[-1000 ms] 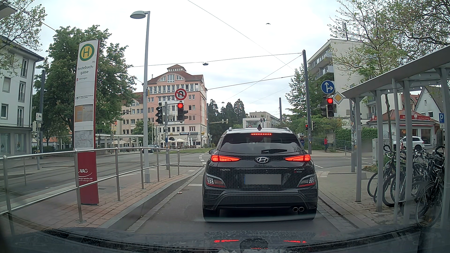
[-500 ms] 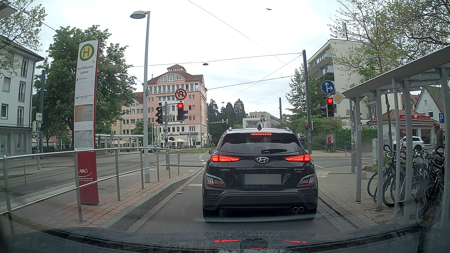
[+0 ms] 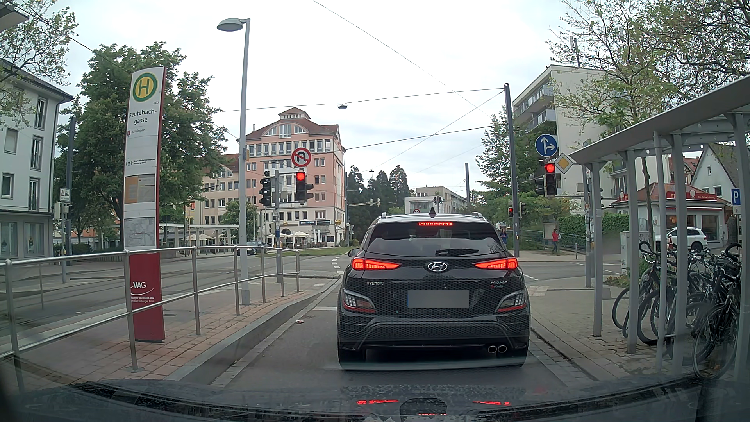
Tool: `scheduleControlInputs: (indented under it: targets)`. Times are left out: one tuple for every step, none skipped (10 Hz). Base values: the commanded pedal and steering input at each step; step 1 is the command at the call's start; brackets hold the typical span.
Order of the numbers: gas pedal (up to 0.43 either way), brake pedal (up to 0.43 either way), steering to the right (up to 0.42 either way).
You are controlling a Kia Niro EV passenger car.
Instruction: Follow the waypoints while adhering to traffic rules and regulations
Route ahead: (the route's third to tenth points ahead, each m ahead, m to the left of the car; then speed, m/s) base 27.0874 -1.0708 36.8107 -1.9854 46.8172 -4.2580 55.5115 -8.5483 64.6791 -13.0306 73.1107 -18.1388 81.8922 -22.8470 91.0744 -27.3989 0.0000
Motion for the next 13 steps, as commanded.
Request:
scheduleControlInputs:
  targets:
    - [0.0, 0.171, -0.001]
    - [0.0, 0.171, -0.001]
    - [0.0, 0.171, -0.001]
    - [0.0, 0.171, -0.001]
    - [0.0, 0.171, -0.001]
    - [0.0, 0.171, -0.001]
    - [0.0, 0.165, -0.001]
    - [0.0, 0.171, -0.001]
    - [0.0, 0.171, -0.001]
    - [0.0, 0.165, -0.001]
    - [0.0, 0.171, -0.001]
    - [0.0, 0.171, -0.001]
    - [0.0, 0.171, -0.001]
